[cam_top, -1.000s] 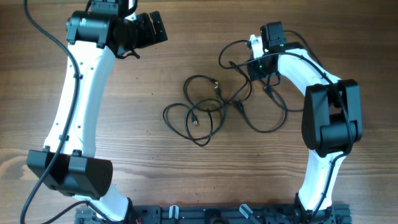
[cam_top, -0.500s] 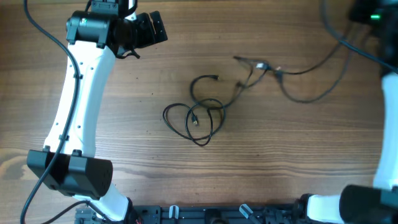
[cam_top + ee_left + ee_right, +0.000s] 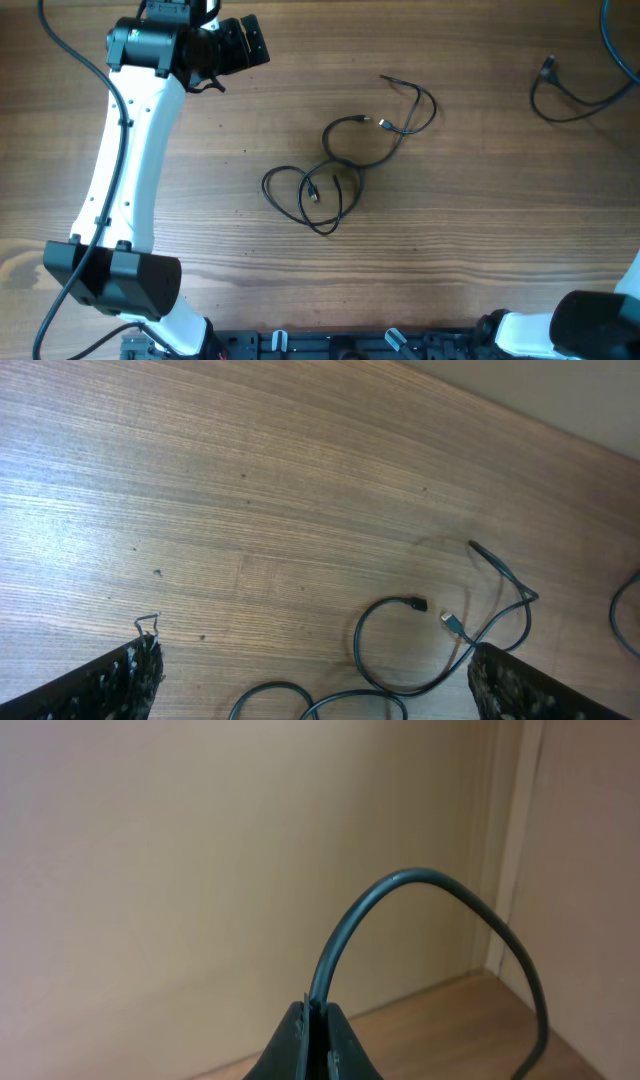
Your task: Untangle cables
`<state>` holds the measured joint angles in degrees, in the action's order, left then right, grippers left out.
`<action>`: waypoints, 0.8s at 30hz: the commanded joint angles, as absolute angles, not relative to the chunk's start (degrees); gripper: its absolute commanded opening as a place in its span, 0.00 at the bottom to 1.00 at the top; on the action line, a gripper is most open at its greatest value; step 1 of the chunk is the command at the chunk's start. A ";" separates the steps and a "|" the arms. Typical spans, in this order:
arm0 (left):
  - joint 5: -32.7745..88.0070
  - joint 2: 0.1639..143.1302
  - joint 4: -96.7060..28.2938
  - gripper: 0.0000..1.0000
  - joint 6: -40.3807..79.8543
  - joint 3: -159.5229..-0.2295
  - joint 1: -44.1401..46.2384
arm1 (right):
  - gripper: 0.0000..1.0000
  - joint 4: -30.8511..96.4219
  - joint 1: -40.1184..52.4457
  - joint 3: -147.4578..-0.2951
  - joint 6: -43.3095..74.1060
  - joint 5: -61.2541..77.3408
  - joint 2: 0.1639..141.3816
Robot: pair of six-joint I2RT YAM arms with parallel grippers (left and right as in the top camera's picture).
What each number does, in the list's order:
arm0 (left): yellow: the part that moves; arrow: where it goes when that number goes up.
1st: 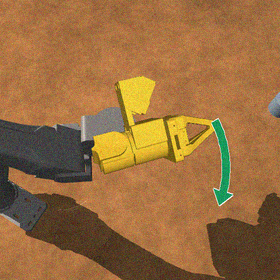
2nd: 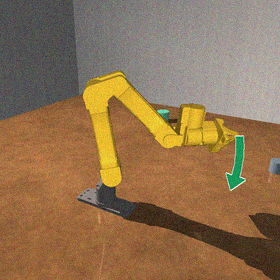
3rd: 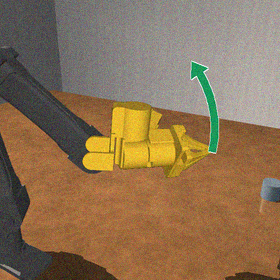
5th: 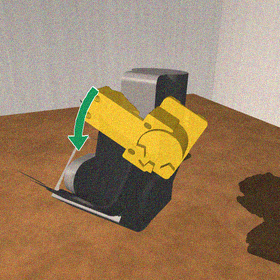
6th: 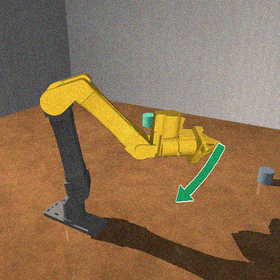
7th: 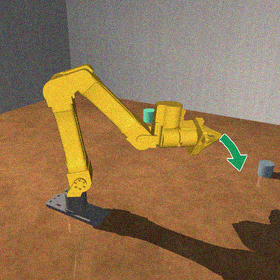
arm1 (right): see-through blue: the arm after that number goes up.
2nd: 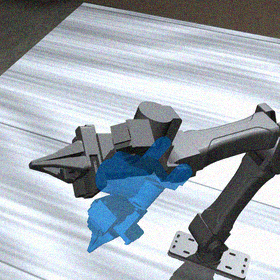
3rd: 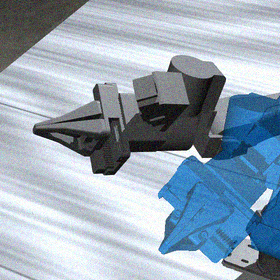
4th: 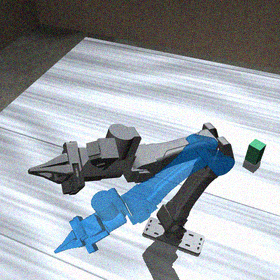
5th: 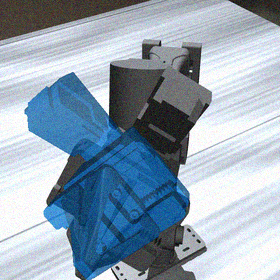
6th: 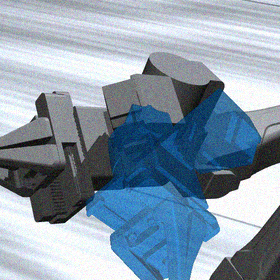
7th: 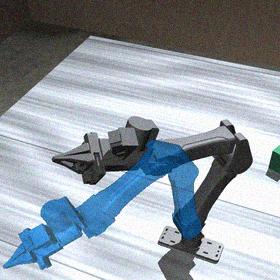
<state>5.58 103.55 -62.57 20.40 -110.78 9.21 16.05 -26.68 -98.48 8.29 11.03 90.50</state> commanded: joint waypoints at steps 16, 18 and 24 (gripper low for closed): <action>4.82 102.54 -62.41 1.00 19.70 -111.33 9.15 | 0.53 19.59 -26.74 -98.74 10.81 -10.39 119.63; 4.84 102.54 -62.39 1.00 19.70 -111.33 9.15 | 1.00 21.34 -26.55 -98.74 10.70 -5.91 120.36; 4.84 102.54 -62.43 1.00 19.70 -111.33 9.15 | 1.00 24.62 -26.48 -98.78 10.59 3.36 113.62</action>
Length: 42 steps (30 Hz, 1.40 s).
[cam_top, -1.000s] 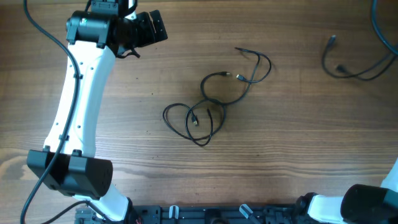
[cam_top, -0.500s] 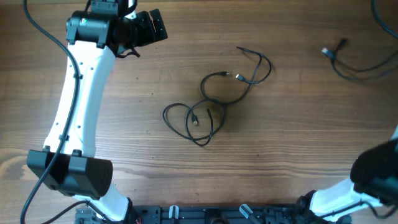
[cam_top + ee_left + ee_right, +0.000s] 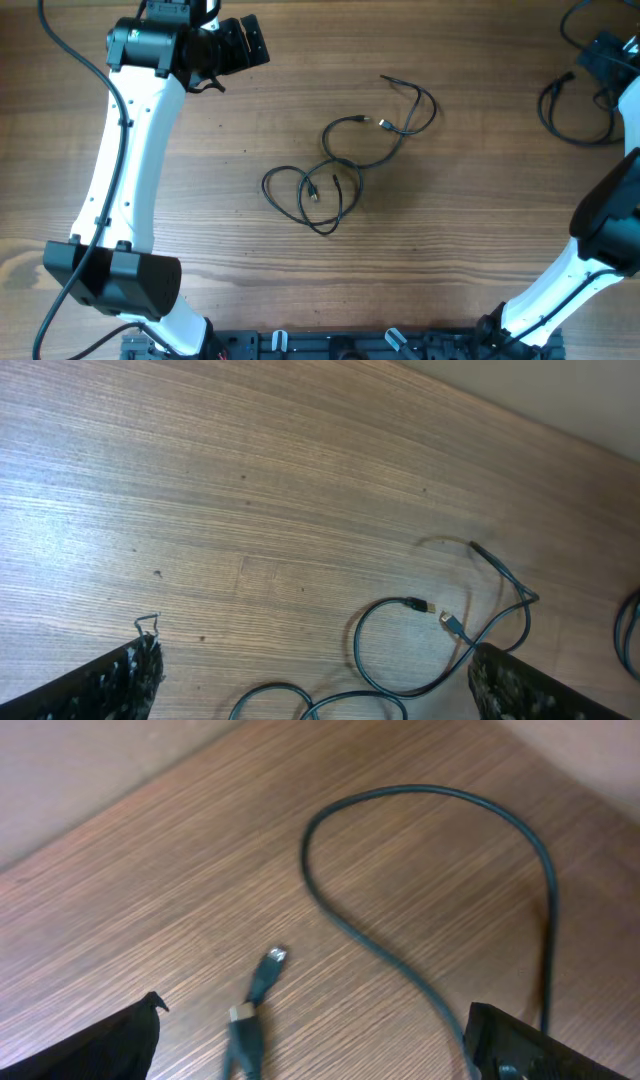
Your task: Untangle cables
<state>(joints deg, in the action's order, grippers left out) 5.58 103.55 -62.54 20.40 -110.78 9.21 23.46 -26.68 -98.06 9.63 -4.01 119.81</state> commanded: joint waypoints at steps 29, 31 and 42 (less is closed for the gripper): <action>5.04 102.54 -61.52 1.00 19.70 -111.33 9.15 | 0.65 37.08 6.61 -75.07 18.74 14.59 101.95; 5.04 102.54 -61.28 1.00 19.70 -111.33 9.15 | 0.50 32.42 8.21 -71.88 21.19 14.57 102.04; 5.04 102.54 -61.32 1.00 19.70 -111.33 9.15 | 0.32 25.43 11.35 -68.86 24.38 11.14 110.65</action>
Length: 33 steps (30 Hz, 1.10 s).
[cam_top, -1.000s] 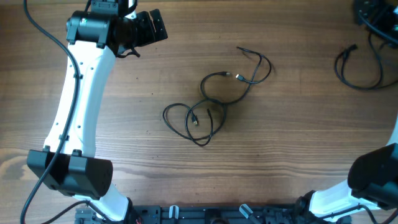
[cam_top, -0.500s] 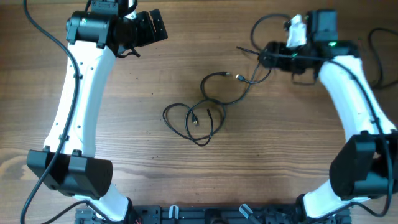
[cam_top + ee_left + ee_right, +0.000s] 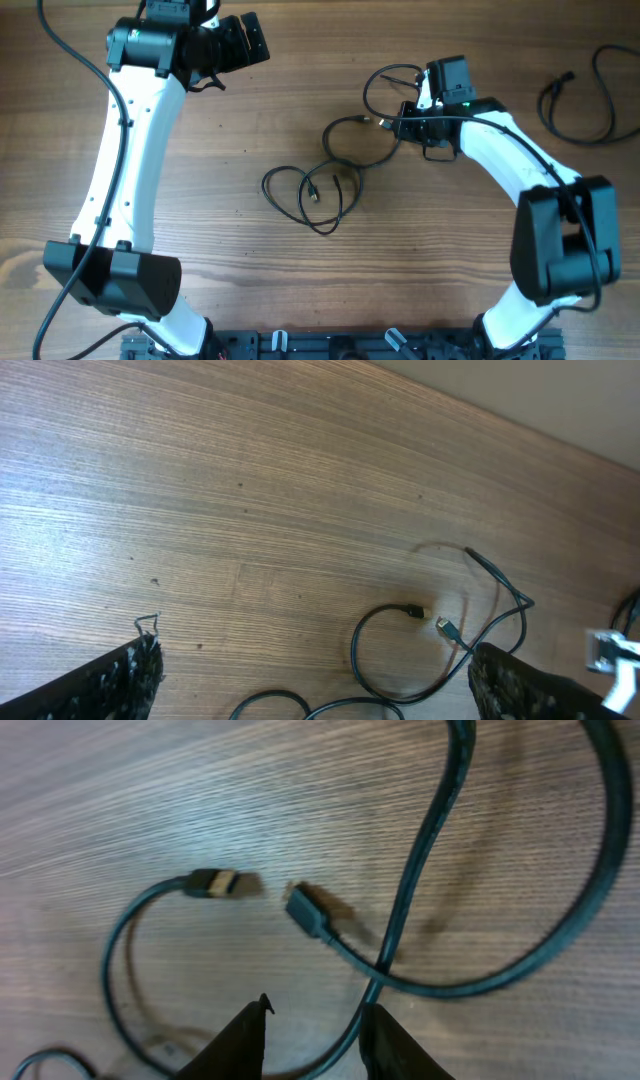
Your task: Untangle cables
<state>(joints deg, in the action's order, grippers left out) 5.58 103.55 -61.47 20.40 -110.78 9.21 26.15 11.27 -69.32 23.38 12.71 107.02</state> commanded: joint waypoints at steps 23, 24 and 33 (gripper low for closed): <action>5.04 102.54 -61.54 1.00 19.73 -111.33 9.15 | 0.04 17.87 11.40 -69.14 19.42 7.81 117.05; 5.04 102.54 -61.54 1.00 19.73 -111.33 9.15 | 0.04 18.31 11.33 -69.47 17.96 8.40 116.40; 5.04 102.54 -61.58 1.00 19.70 -111.33 9.15 | 0.04 30.63 2.07 -79.18 18.22 10.11 92.29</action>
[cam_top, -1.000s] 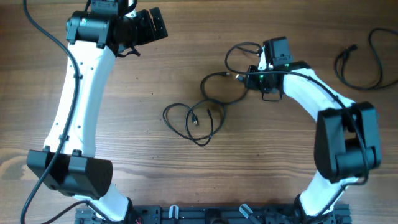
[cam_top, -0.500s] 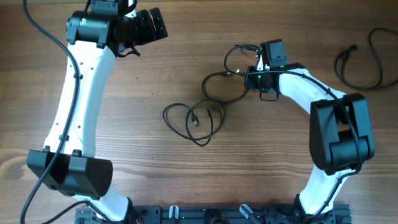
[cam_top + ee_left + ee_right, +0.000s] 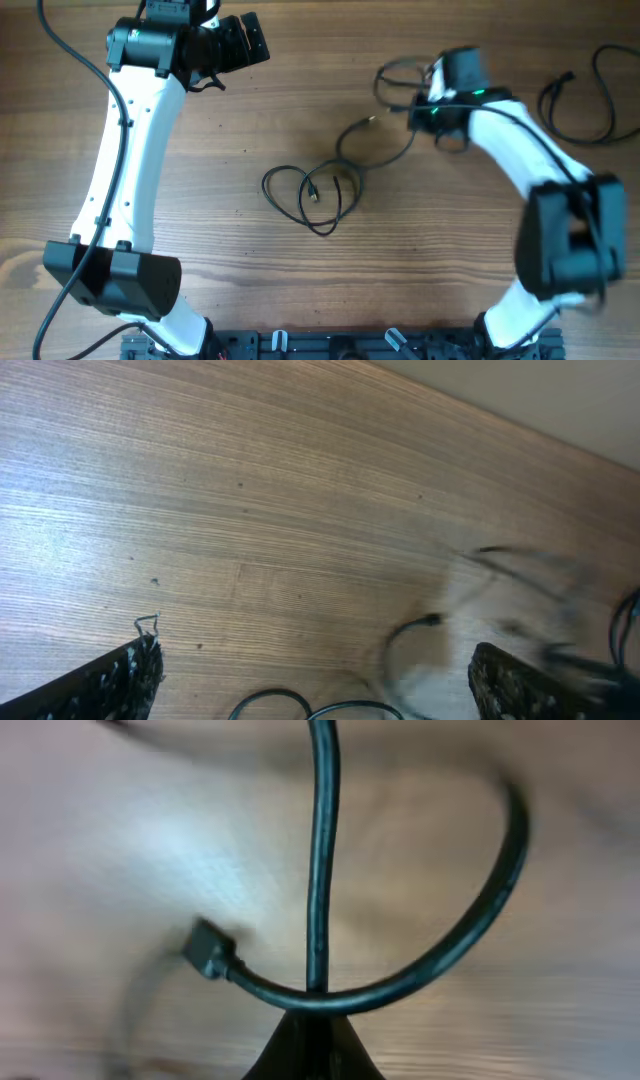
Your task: Untangle cables
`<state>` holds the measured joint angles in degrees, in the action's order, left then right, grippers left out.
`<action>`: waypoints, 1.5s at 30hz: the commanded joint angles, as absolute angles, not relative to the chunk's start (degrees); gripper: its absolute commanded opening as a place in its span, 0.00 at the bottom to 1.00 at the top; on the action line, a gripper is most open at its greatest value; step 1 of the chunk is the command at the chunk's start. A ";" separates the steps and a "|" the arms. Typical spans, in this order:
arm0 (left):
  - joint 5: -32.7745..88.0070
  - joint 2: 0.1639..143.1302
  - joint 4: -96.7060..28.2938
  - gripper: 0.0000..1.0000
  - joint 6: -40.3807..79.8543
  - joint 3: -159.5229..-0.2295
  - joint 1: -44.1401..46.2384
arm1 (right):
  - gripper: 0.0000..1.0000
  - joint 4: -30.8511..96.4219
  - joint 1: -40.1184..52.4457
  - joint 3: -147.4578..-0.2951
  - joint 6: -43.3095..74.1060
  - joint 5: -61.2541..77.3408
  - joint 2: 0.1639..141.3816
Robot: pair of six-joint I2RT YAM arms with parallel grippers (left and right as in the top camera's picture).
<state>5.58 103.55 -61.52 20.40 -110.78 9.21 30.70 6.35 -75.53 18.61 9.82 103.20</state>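
A tangle of thin black cables [image 3: 315, 195] lies in loops at mid-table, with one strand [image 3: 385, 150] running up right. My right gripper [image 3: 428, 103] is shut on that strand, and a loop [image 3: 395, 72] stands up beside it. In the right wrist view the jaws [image 3: 312, 1025] pinch the cable [image 3: 320, 840], which rises straight ahead, while a curved length [image 3: 480, 930] ends in a plug [image 3: 208, 952]. My left gripper [image 3: 246, 42] hangs open at the far left. Its fingers [image 3: 110, 680] are wide apart with nothing between them, and the tangle's loops [image 3: 330, 708] show at the bottom edge.
A separate black cable [image 3: 575, 100] lies coiled at the table's far right edge. The left arm's white link [image 3: 125, 150] stretches along the left side. Bare wooden table [image 3: 200, 280] surrounds the tangle.
My right gripper was open astride the strand by the two plugs. Now it is shut on it and sits slightly further right. The strand and upper loop have shifted right. The left arm is unchanged.
My right gripper was first shut on a cable, out of the overhead view. Then it stood open over that cable at the table's far right, where the cable stays. Later it was open over the tangle's upper right end, and now grips a strand there.
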 commanded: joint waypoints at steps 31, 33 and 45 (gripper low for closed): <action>5.04 102.54 -62.46 1.00 19.90 -111.33 9.15 | 0.04 36.64 -48.82 -79.07 30.17 7.73 100.97; 5.04 102.54 -62.61 1.00 19.90 -111.33 9.15 | 0.17 36.67 -48.88 -79.07 30.15 8.05 102.83; 5.04 102.54 -62.67 1.00 19.92 -111.33 9.15 | 0.80 36.95 -48.88 -79.20 26.94 16.53 94.59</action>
<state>5.58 103.55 -62.63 20.40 -110.78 9.21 37.30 -48.71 -79.05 28.99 14.63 100.95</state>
